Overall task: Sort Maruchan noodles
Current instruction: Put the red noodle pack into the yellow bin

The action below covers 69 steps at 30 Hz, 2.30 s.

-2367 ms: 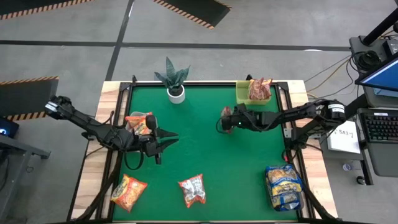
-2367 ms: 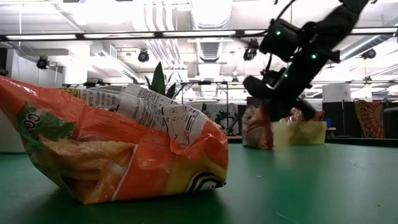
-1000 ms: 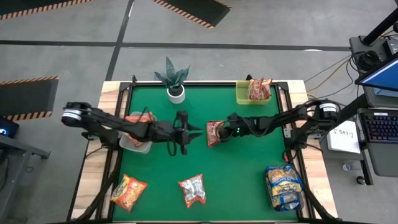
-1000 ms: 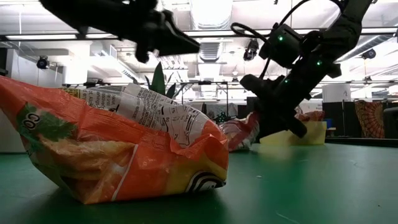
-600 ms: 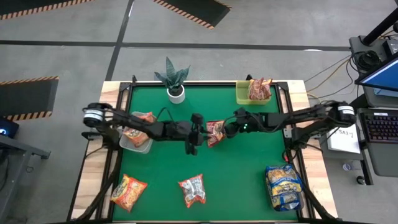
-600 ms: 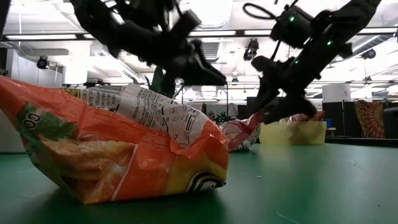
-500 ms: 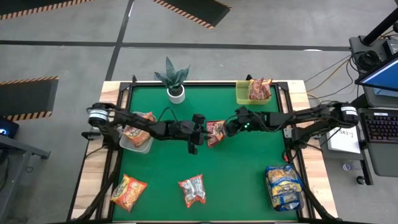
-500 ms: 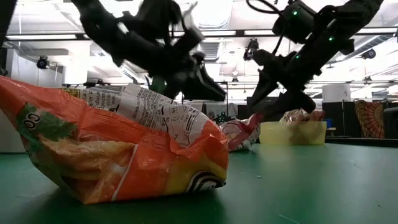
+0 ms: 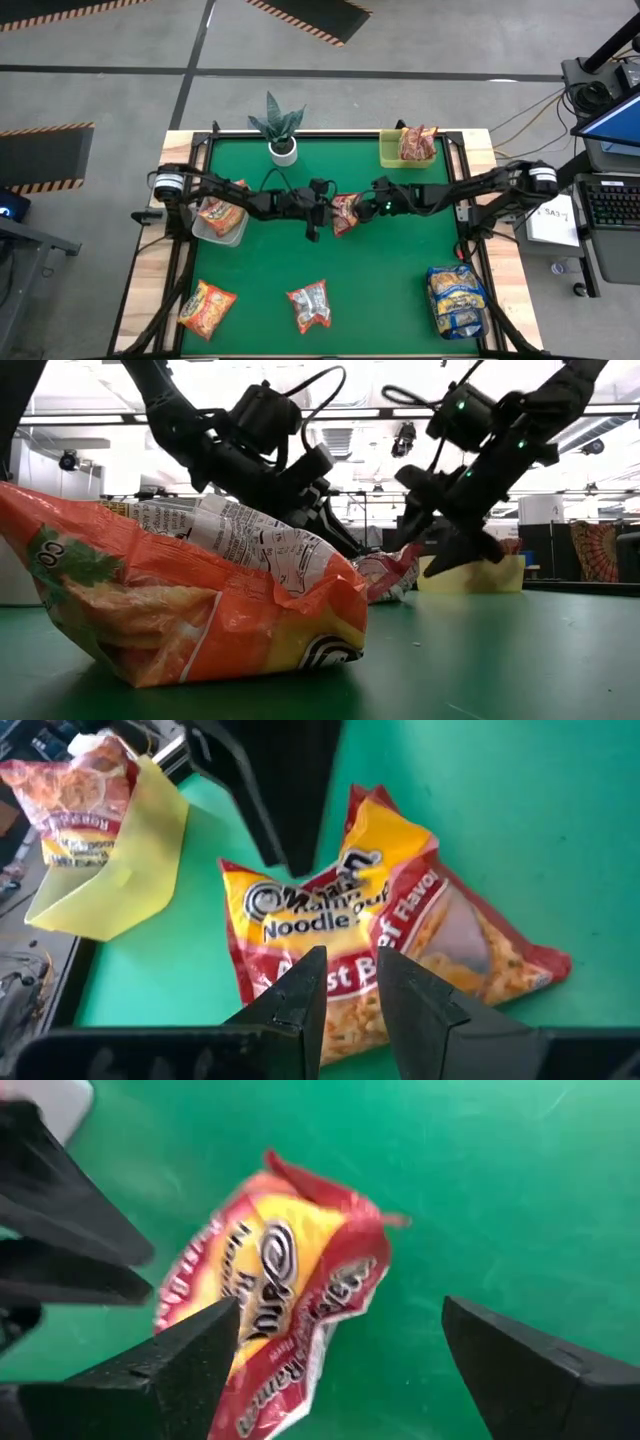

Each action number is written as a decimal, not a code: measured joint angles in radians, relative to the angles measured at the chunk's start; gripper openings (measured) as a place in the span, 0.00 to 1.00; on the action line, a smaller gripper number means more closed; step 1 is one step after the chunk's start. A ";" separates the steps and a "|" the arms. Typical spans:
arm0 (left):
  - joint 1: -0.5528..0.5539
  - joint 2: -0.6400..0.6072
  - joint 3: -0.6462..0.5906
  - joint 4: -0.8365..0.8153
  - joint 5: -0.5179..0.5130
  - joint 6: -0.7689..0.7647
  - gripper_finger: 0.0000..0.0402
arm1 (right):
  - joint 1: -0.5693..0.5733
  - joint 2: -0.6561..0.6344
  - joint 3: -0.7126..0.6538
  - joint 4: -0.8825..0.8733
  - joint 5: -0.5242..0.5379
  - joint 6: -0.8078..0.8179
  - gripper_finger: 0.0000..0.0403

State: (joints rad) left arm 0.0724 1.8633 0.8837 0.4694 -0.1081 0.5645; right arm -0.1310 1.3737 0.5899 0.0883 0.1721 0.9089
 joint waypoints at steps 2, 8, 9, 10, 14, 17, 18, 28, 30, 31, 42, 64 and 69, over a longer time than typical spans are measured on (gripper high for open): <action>0.005 0.003 0.000 0.005 0.024 -0.003 0.19 | 0.000 0.041 -0.002 0.049 -0.023 0.007 0.84; 0.012 0.057 0.016 0.010 0.032 -0.006 0.19 | 0.000 0.145 0.013 0.194 -0.095 0.006 0.83; 0.014 0.068 0.026 0.016 0.032 -0.006 0.19 | 0.000 0.160 0.020 0.198 -0.095 0.005 0.83; 0.014 0.078 0.028 0.015 0.032 -0.006 0.19 | 0.000 0.176 0.029 0.209 -0.095 0.001 0.83; 0.015 0.113 0.065 0.005 0.029 -0.007 0.19 | 0.000 0.234 0.062 0.212 -0.093 -0.013 0.81; 0.016 0.121 0.088 -0.032 0.024 -0.010 0.19 | -0.001 0.259 0.082 0.208 -0.091 -0.016 0.75; 0.016 0.113 0.088 -0.054 0.022 -0.010 0.19 | -0.001 0.267 0.090 0.209 -0.092 -0.014 0.72; 0.015 -0.018 0.087 -0.248 0.017 -0.009 0.18 | 0.000 0.217 0.102 0.182 -0.111 -0.003 0.40; 0.015 -0.070 0.080 -0.305 0.017 -0.010 0.18 | 0.000 0.204 0.107 0.182 -0.109 -0.003 0.36; 0.015 -0.094 0.078 -0.318 0.017 -0.015 0.17 | 0.000 0.194 0.108 0.170 -0.109 -0.003 0.34; 0.002 -0.508 -0.075 -0.317 0.120 -0.067 0.01 | -0.012 0.090 0.134 0.073 -0.094 -0.022 0.25; -0.052 -1.043 -0.334 -0.212 0.127 -0.063 0.00 | -0.446 0.084 0.809 -0.988 -0.093 -0.355 0.25; -0.052 -1.128 -0.362 -0.204 0.127 -0.069 0.00 | -0.571 0.086 0.838 -1.078 -0.093 -0.391 0.25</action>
State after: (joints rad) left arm 0.0200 0.7356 0.5213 0.2654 0.0192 0.4958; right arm -0.7018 1.4600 1.4277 -0.9894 0.0786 0.5181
